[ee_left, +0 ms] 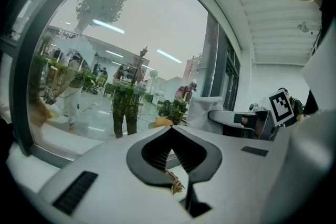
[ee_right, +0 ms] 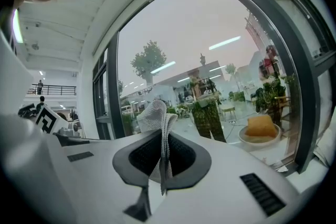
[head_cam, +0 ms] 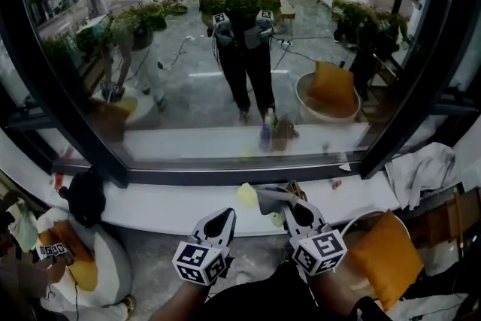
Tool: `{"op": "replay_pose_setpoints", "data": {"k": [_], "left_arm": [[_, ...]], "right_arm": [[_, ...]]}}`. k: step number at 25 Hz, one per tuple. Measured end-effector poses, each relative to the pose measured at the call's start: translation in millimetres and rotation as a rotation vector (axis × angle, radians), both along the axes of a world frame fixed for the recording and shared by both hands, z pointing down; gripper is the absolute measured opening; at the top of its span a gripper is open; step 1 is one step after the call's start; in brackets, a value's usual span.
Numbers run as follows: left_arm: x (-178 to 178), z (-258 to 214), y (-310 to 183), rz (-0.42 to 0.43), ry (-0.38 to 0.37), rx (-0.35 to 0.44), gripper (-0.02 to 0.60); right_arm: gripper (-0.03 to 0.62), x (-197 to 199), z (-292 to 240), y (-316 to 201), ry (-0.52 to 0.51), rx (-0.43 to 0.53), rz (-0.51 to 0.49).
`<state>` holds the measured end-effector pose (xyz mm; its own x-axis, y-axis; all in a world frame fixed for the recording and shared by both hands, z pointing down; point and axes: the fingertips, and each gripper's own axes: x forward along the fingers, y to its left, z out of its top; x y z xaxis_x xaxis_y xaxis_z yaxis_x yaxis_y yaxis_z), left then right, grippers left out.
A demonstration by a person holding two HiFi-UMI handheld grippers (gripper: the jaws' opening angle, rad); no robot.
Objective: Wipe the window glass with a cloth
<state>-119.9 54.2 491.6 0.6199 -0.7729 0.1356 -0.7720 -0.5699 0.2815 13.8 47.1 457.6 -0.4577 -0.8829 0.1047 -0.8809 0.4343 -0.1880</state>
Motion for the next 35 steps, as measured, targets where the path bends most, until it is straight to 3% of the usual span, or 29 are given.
{"op": "replay_pose_setpoints", "data": {"k": [18, 35], "left_arm": [[28, 1, -22, 0.020, -0.003, -0.009, 0.008], [73, 3, -93, -0.081, -0.014, -0.027, 0.008]], "right_arm": [[0.035, 15, -21, -33, 0.004, 0.042, -0.010], [0.035, 56, -31, -126, -0.036, 0.049, -0.106]]}}
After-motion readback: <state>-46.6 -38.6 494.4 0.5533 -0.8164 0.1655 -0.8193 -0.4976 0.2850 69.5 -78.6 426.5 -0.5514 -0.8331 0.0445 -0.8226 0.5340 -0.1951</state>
